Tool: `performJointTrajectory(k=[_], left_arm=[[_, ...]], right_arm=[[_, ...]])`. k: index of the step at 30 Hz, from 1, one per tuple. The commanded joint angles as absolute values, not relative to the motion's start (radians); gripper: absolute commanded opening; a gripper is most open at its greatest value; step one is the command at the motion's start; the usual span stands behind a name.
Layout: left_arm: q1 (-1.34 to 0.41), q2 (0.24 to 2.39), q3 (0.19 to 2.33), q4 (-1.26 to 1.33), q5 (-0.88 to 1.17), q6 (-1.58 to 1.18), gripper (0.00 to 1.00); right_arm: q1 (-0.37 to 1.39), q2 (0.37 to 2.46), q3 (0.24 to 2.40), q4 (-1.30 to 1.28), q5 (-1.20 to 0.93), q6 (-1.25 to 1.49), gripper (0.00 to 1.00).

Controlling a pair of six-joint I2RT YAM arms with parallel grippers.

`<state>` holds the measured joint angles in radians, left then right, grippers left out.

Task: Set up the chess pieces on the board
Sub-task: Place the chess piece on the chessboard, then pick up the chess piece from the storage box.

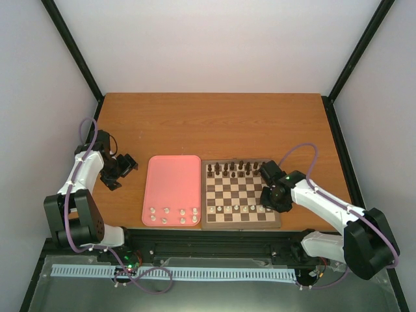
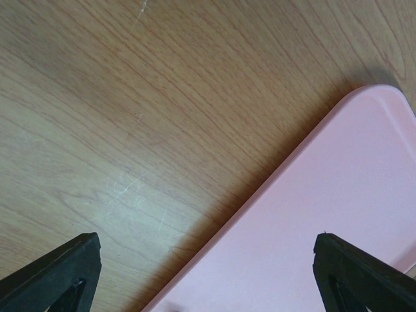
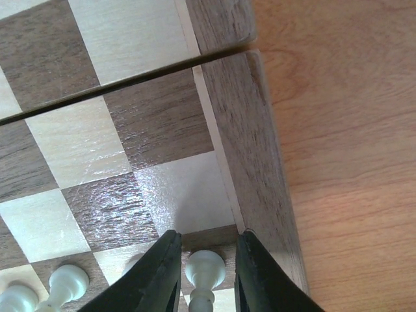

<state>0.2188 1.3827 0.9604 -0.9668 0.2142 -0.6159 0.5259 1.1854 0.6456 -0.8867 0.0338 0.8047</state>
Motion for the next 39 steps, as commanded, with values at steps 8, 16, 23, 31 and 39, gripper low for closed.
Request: performJointTrajectory(k=[8, 16, 23, 31, 39], left_arm=[[0.224, 1.366, 0.983, -0.978, 0.219, -0.621, 1.0], [0.225, 1.365, 0.985, -0.977, 0.22, -0.621, 1.0], [0.224, 1.355, 0.985, -0.977, 0.226, -0.62, 1.0], [0.224, 1.336, 0.981, -0.981, 0.221, -0.621, 1.0], [0.224, 1.331, 0.965, -0.976, 0.217, -0.621, 1.0]], right_arm=[[0.517, 1.149, 0.708, -0.957, 0.111, 0.825, 0.34], [0.507, 1.232, 0.908, -0.936, 0.167, 0.754, 0.41], [0.686, 1.438, 1.232, -0.889, 0.198, 0.608, 0.43], [0.99, 1.832, 1.655, -0.881, 0.09, 0.403, 0.47], [1.125, 2.144, 1.987, -0.883, -0.079, 0.257, 0.47]])
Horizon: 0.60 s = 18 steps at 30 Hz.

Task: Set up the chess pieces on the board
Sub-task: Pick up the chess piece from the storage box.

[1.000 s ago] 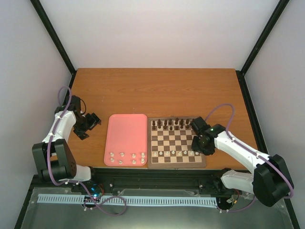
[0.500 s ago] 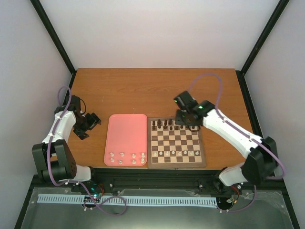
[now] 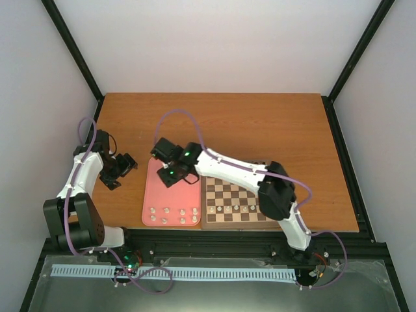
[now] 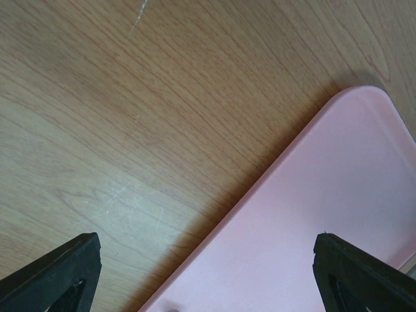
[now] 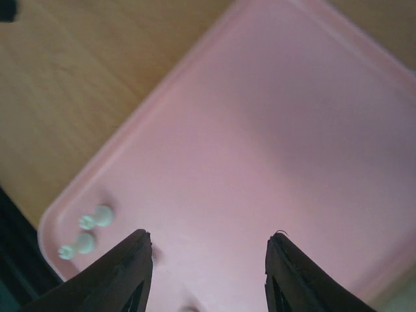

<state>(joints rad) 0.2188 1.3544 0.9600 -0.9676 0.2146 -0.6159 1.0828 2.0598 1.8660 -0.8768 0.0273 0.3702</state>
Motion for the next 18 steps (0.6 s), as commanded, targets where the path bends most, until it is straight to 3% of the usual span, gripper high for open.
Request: performJointTrajectory(k=[1, 6, 18], left_arm=[[0.225, 1.329, 0.968, -0.978, 0.213, -0.622, 1.0], [0.223, 1.317, 0.971, -0.99, 0.205, -0.62, 1.0], [0.224, 1.31, 0.96, -0.98, 0.212, -0.626, 1.0]], right_arm=[[1.135, 2.173, 2.01, -0.883, -0.103, 0.242, 0.47], [1.162, 2.292, 2.081, -0.89, -0.219, 0.204, 0.47], [1.21, 2.413, 2.151, -0.952, -0.275, 0.185, 0.49]])
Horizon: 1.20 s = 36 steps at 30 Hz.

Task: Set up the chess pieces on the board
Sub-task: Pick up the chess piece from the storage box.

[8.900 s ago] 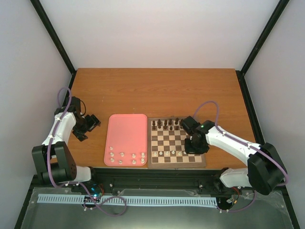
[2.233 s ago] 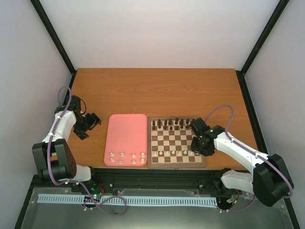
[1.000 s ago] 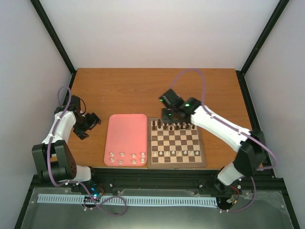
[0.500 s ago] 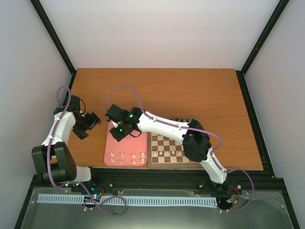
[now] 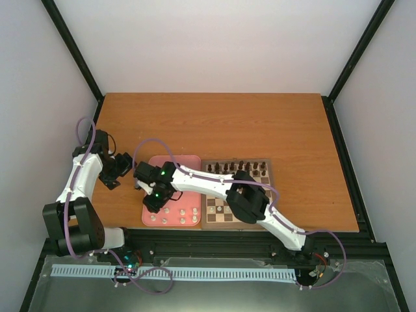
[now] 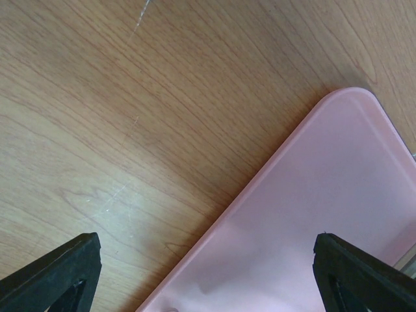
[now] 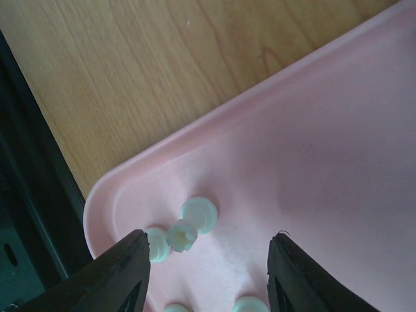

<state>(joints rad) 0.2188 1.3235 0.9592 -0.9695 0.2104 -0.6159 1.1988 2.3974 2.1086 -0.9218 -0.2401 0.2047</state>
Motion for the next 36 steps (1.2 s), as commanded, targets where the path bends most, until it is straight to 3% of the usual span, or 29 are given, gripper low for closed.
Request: performJointTrajectory(k=[1, 22, 36], left_arm=[[0.223, 1.311, 0.961, -0.98, 0.213, -0.626, 1.0], [0.224, 1.328, 0.964, -0.976, 0.216, -0.625, 1.0], [0.223, 1.328, 0.964, -0.977, 0.217, -0.624, 1.0]], right_arm=[[1.213, 2.416, 2.155, -0.956, -0.276, 0.182, 0.49], [1.22, 2.534, 2.315, -1.055, -0.268, 0.156, 0.45], [1.216, 2.54, 2.317, -1.063, -0.261, 0.159, 0.19]])
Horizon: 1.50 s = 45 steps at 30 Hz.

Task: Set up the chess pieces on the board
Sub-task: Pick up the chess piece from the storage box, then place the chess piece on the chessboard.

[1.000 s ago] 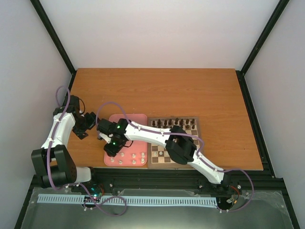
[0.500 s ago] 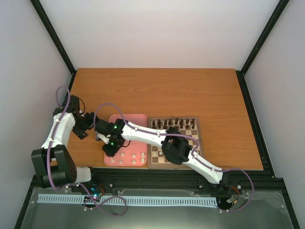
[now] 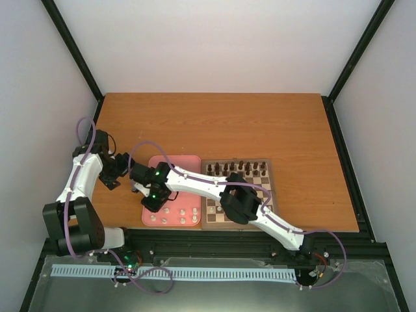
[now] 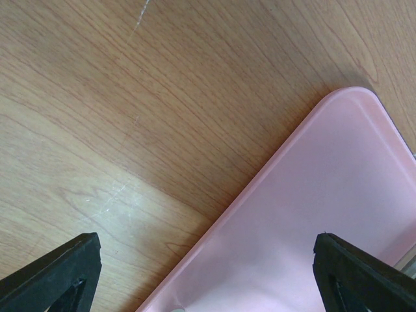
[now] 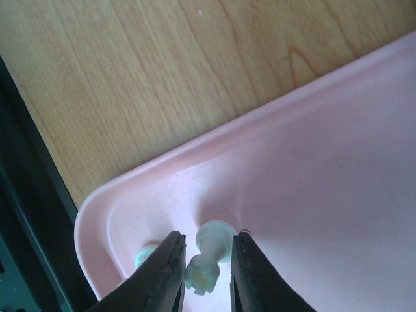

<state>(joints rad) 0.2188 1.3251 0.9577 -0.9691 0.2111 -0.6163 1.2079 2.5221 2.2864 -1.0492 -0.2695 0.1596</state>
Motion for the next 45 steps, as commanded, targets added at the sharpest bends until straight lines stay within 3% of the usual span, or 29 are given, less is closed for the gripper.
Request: performJointTrajectory(k=[1, 6, 11, 23, 28, 34, 45], left_arm=[[0.224, 1.327, 0.964, -0.977, 0.218, -0.624, 1.0], [0.224, 1.325, 0.966, -0.979, 0.218, -0.623, 1.0], [0.224, 1.325, 0.964, -0.98, 0.217, -0.622, 1.0], [0.223, 1.344, 0.972, -0.977, 0.23, -0.624, 1.0], [0.224, 1.356, 0.983, -0.977, 0.237, -0.626, 1.0], [0.224, 1.376, 0.985, -0.974, 0.25, -0.63, 1.0], [0.221, 1.39, 0.981, -0.963, 0.259, -0.637, 1.0]], right_arm=[[1.216, 2.54, 2.318, -1.064, -0.254, 0.161, 0.18], [1.212, 2.506, 2.309, -1.06, -0.19, 0.173, 0.1], [1.182, 2.334, 2.195, -0.919, -0.058, 0.213, 0.09], [0.909, 1.785, 1.614, -0.905, 0.177, 0.446, 0.07], [0.771, 1.452, 1.262, -0.992, 0.209, 0.593, 0.07], [0.669, 1.144, 1.025, -1.153, 0.188, 0.764, 0.07], [0.669, 0.951, 0.824, -1.259, 0.048, 0.904, 0.07]])
